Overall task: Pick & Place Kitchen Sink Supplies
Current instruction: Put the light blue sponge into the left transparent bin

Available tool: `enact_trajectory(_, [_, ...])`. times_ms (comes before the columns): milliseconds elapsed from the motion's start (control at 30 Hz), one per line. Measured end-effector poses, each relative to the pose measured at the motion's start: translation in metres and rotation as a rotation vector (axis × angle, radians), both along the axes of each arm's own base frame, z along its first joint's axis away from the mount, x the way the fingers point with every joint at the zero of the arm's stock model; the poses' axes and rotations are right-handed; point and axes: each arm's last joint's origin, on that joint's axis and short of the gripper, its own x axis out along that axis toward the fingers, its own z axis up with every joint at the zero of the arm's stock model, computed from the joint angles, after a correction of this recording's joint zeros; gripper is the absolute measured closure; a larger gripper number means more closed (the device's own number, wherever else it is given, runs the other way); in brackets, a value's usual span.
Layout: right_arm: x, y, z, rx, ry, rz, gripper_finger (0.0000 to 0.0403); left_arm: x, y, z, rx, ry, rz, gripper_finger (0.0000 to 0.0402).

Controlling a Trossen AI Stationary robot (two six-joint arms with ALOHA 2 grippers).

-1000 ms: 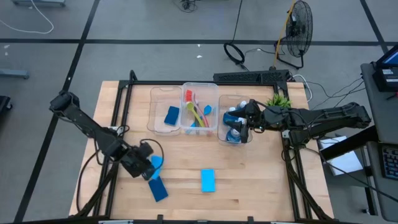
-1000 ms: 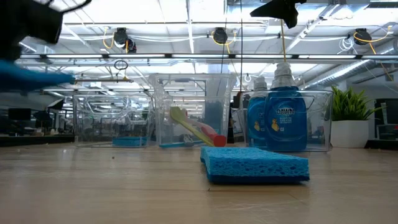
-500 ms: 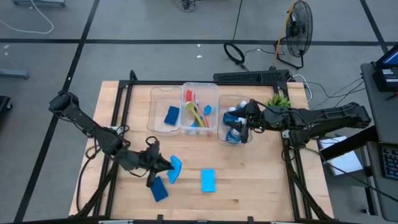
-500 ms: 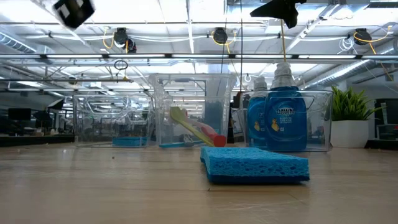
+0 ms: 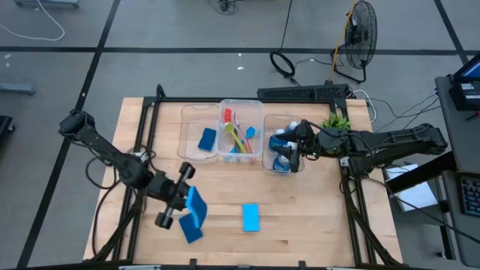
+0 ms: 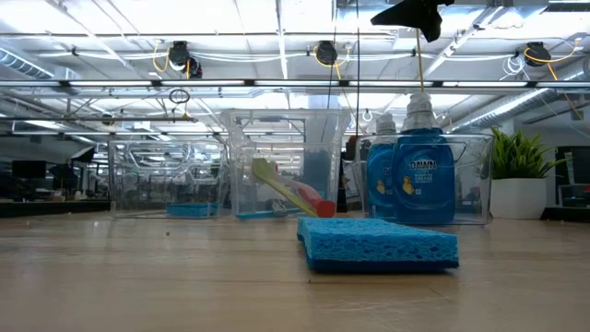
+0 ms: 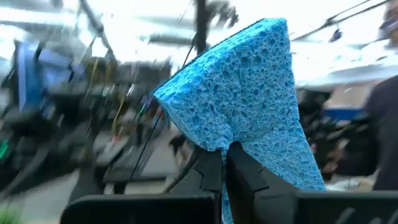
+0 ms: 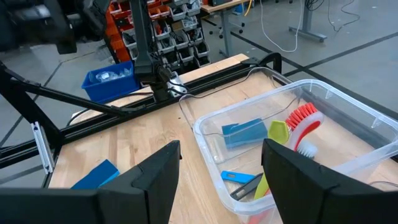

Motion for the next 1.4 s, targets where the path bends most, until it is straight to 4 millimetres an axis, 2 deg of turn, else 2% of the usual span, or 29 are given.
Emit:
enact_trajectory(267, [0.000,0.000,0.000,0.000,0.000,0.000,0.0190,-0.011,-0.001,0.019,0.100,-0.308,-0.169,0.0399])
enact_trajectory(533, [0.000,0.000,0.000,0.000,0.000,0.000,0.0190,-0.009,0.002,0.019,0.061,-0.285,-0.141,0.0399])
enact_trajectory(667, [0.000,0.000,0.000,0.000,0.000,0.000,0.0190,-0.002,0.010,0.016,-0.187,-0.121,-0.025,0.0399])
enact_trajectory(833, [0.000,0.000,0.000,0.000,0.000,0.000,0.0190,0.012,0.022,-0.009,-0.527,0.190,0.260,0.0399])
enact_trajectory(967, [0.000,0.000,0.000,0.000,0.001,0.000,0.0190,0.017,0.032,-0.025,-0.703,0.285,0.459,0.0399])
enact_trajectory(1133, [0.000,0.000,0.000,0.000,0.001,0.000,0.0190,0.016,0.047,-0.025,-0.727,0.272,0.594,0.0399])
enact_trajectory(1400, [0.000,0.000,0.000,0.000,0.001,0.000,0.0190,0.005,0.083,-0.021,-0.709,0.300,0.749,0.0399])
